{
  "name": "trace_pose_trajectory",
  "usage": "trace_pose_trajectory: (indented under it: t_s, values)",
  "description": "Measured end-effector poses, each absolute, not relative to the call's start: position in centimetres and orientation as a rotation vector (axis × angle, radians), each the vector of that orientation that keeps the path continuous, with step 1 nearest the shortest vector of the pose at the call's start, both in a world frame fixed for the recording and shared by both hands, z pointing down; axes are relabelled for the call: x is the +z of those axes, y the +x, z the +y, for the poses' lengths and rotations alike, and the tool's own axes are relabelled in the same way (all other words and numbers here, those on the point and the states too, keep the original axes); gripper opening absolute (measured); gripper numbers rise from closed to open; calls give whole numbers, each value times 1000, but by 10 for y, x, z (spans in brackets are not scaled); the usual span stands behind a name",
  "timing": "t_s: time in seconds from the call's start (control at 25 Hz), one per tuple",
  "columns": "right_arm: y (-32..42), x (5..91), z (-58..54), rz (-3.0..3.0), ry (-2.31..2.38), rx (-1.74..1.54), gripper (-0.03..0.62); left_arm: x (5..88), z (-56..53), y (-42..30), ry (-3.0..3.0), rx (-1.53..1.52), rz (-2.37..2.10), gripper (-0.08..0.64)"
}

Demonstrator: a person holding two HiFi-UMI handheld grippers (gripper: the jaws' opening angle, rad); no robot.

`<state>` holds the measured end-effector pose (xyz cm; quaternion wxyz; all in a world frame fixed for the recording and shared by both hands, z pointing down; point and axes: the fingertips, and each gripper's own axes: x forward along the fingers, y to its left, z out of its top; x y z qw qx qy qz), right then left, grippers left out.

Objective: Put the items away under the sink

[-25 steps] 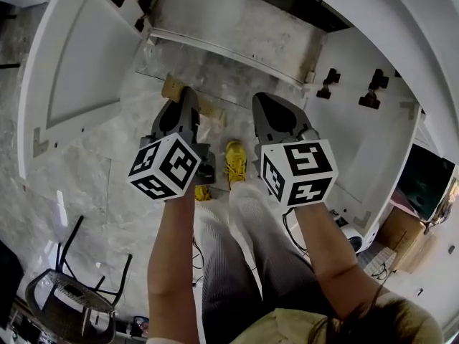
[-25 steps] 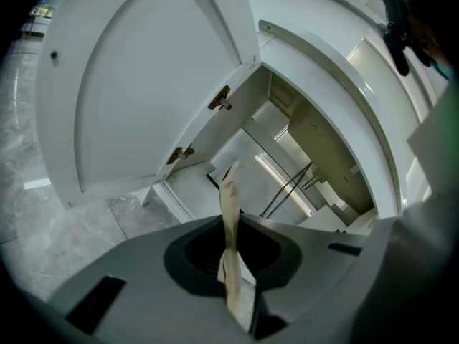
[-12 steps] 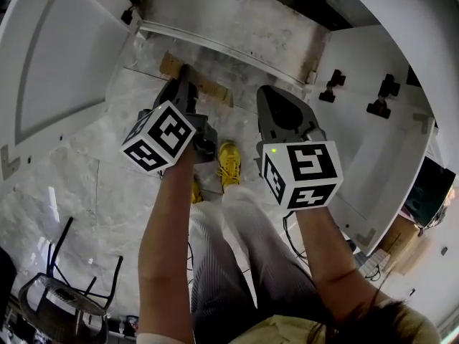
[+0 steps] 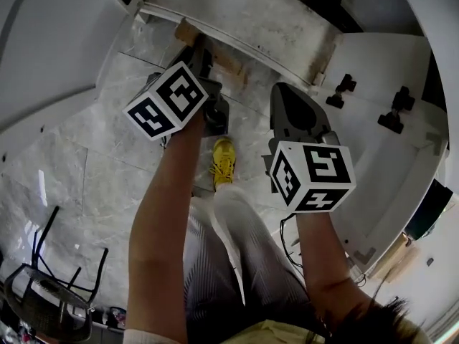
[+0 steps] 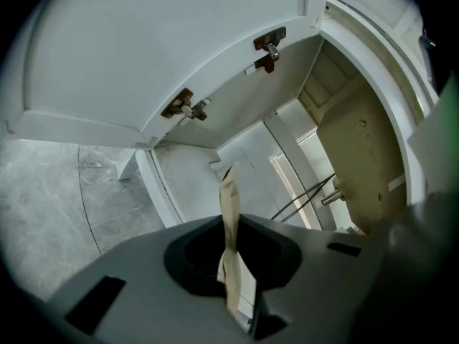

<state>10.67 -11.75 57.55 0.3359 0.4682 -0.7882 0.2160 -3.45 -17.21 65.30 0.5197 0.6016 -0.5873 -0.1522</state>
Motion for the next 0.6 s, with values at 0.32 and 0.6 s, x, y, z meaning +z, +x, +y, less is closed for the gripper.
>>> trace_pose_trajectory:
  t_s: [0.32, 0.6]
  values:
    - [106, 592, -122, -2060, 1212, 588, 26, 685, -194, -34, 1344, -389, -1410, 63]
    - [100, 601, -134, -2074, 1205, 595, 26, 707, -213, -45, 1252, -487, -1382, 63]
